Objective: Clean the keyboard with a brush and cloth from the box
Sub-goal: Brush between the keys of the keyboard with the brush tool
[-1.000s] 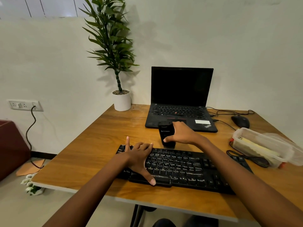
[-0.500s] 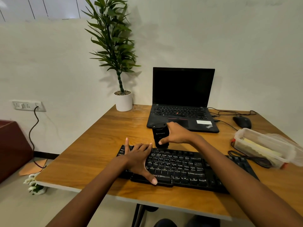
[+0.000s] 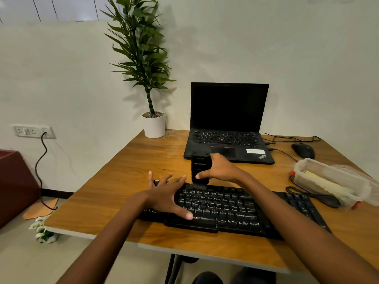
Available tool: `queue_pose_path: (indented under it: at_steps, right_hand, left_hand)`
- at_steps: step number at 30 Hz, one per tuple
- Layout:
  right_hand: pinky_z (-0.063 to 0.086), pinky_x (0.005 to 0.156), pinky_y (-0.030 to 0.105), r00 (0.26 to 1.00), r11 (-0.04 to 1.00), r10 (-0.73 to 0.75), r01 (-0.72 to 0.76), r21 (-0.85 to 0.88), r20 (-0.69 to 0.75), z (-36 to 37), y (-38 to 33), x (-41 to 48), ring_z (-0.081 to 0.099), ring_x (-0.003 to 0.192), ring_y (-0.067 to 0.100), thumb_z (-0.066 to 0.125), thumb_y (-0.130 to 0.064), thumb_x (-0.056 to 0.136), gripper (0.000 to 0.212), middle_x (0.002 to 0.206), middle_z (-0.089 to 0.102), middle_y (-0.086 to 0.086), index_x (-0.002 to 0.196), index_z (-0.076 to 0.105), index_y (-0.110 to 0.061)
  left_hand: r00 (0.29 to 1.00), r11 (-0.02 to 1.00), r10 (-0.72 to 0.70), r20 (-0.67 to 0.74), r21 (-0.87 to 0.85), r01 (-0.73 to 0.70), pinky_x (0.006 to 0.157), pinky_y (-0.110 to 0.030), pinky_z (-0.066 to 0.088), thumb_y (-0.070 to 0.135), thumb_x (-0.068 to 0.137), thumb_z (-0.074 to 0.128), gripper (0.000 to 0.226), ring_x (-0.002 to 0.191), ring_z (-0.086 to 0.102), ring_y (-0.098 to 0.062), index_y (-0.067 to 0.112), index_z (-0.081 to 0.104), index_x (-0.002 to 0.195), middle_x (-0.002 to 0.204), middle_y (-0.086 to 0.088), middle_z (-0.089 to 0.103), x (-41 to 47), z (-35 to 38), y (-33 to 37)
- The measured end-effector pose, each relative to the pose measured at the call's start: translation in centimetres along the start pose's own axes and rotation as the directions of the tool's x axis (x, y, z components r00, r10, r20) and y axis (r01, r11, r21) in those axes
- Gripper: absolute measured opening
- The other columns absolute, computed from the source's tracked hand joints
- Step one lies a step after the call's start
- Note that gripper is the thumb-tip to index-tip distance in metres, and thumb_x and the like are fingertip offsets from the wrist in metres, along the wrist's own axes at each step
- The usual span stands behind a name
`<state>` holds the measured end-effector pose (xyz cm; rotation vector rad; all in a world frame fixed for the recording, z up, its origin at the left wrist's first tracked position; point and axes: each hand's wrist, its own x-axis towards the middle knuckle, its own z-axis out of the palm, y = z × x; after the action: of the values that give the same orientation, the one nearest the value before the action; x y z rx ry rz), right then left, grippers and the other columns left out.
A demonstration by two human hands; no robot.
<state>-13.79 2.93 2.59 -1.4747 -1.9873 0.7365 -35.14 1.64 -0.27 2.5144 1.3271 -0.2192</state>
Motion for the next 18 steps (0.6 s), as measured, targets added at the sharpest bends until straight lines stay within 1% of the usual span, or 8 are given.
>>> queue_pose_path:
  at_steps: [2,3,5,6,8,10,14,18]
  right_hand:
    - [0.046,0.069,0.019,1.000,1.000,0.009,-0.009,0.003,-0.016,0.1,0.3,-0.1,0.057,0.089,0.015,0.077,-0.016,0.071,0.039,0.095,0.060,-0.002,0.103,0.055,-0.015]
    - [0.046,0.070,0.020,0.999,1.000,0.011,-0.010,0.021,-0.043,0.1,0.4,-0.1,0.057,0.090,0.016,0.077,-0.014,0.071,0.038,0.095,0.060,-0.001,0.102,0.054,-0.015]
    - [0.048,0.069,0.021,0.999,0.995,0.034,-0.030,0.094,-0.040,-0.1,0.3,0.1,0.058,0.089,0.016,0.077,-0.010,0.071,0.037,0.091,0.060,-0.003,0.100,0.054,-0.014]
    - [0.049,0.068,0.022,0.999,0.993,0.042,-0.042,0.113,0.000,-0.1,0.3,0.2,0.059,0.088,0.016,0.077,-0.009,0.071,0.038,0.089,0.060,-0.004,0.100,0.053,-0.014]
    - [0.050,0.071,0.026,0.999,0.997,0.037,-0.040,0.060,0.037,0.0,0.4,0.4,0.058,0.089,0.018,0.077,-0.010,0.071,0.040,0.089,0.058,-0.005,0.102,0.052,-0.014]
    - [0.049,0.077,0.028,1.000,0.999,0.020,-0.020,0.036,-0.013,-0.1,0.5,0.6,0.057,0.093,0.018,0.077,-0.012,0.071,0.043,0.095,0.059,-0.002,0.107,0.053,-0.013]
    - [0.053,0.070,0.027,0.997,0.995,0.039,-0.045,0.090,0.062,0.3,0.4,0.9,0.060,0.086,0.016,0.075,-0.009,0.073,0.043,0.098,0.061,0.005,0.110,0.052,-0.006]
    - [0.050,0.074,0.025,0.999,0.999,0.021,-0.021,0.032,0.026,0.5,0.3,1.4,0.058,0.094,0.018,0.076,-0.012,0.073,0.047,0.102,0.059,0.003,0.114,0.051,-0.008]
  left_hand:
    - [0.988,0.971,-0.034,-0.154,-0.239,-0.004,0.104,-0.053,-0.021,0.101,0.040,0.025,0.133,0.145,0.004,-0.019,0.027,0.011,0.151,0.156,0.006,0.013,-0.8,-0.4,-1.6]
    - [0.969,0.918,-0.079,-0.234,-0.395,-0.021,0.113,-0.050,-0.003,0.094,0.055,0.029,0.114,0.139,0.023,-0.016,0.024,0.030,0.145,0.148,0.007,0.030,-1.2,-0.3,-2.6]
    - [0.921,0.735,-0.177,-0.346,-0.669,-0.110,0.103,-0.038,0.033,0.062,0.089,0.038,0.047,0.106,0.051,-0.005,0.024,0.056,0.112,0.116,0.008,0.054,-1.4,0.3,-4.3]
    - [0.893,0.677,-0.229,-0.387,-0.722,-0.140,0.094,-0.035,0.039,0.043,0.097,0.036,0.029,0.093,0.053,-0.004,0.024,0.058,0.100,0.104,0.005,0.057,-1.0,1.1,-5.3]
    - [0.850,0.622,-0.326,-0.415,-0.771,-0.138,0.098,-0.038,0.040,0.025,0.101,0.036,0.028,0.102,0.055,-0.014,0.018,0.062,0.108,0.114,-0.004,0.060,-0.1,2.8,-6.7]
    - [0.824,0.573,-0.388,-0.414,-0.808,-0.136,0.106,-0.053,0.035,0.018,0.100,0.041,0.028,0.113,0.054,-0.021,0.024,0.065,0.111,0.126,-0.005,0.059,1.1,4.4,-7.9]
    - [0.768,0.652,-0.410,-0.491,-0.747,-0.129,0.106,-0.067,0.023,0.023,0.097,0.048,0.036,0.119,0.053,-0.019,0.056,0.064,0.096,0.123,0.008,0.062,2.4,5.6,-9.0]
    - [0.731,0.706,-0.421,-0.537,-0.700,-0.107,0.105,-0.066,0.025,0.024,0.096,0.051,0.043,0.117,0.055,-0.018,0.065,0.060,0.088,0.121,0.009,0.064,2.7,5.6,-9.0]
